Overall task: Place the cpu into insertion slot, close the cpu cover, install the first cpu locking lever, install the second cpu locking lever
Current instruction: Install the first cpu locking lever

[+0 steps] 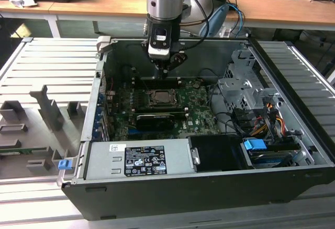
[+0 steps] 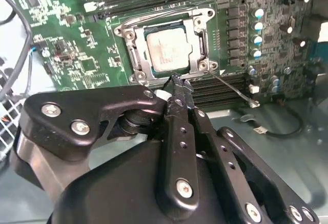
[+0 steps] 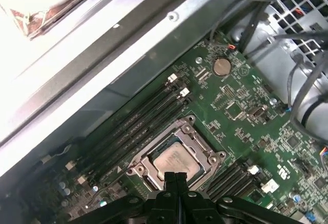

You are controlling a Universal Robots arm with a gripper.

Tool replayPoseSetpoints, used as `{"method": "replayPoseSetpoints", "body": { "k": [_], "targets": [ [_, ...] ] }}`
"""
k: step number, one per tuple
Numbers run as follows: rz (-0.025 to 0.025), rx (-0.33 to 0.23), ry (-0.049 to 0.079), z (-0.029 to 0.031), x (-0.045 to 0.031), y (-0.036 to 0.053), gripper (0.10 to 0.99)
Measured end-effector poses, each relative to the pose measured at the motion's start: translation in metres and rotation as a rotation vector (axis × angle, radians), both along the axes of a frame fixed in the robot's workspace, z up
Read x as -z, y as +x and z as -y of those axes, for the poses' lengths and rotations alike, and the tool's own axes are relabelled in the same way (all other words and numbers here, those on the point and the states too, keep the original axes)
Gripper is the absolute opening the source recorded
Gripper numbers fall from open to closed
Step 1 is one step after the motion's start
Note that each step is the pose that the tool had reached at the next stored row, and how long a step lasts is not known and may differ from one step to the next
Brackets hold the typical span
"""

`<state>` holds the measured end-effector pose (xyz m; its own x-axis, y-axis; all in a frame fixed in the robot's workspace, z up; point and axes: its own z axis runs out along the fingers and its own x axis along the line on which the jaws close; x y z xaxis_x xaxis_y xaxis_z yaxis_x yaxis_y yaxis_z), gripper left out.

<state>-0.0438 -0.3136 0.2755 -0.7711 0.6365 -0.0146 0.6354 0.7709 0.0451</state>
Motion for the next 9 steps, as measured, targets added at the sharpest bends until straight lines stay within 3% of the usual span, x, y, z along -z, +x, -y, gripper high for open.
{"method": "replayPoseSetpoints", "body": {
  "k": [9],
  "targets": [
    [0.0,-0.095,0.0,0.0,0.0,0.0,0.106]
  ]
}}
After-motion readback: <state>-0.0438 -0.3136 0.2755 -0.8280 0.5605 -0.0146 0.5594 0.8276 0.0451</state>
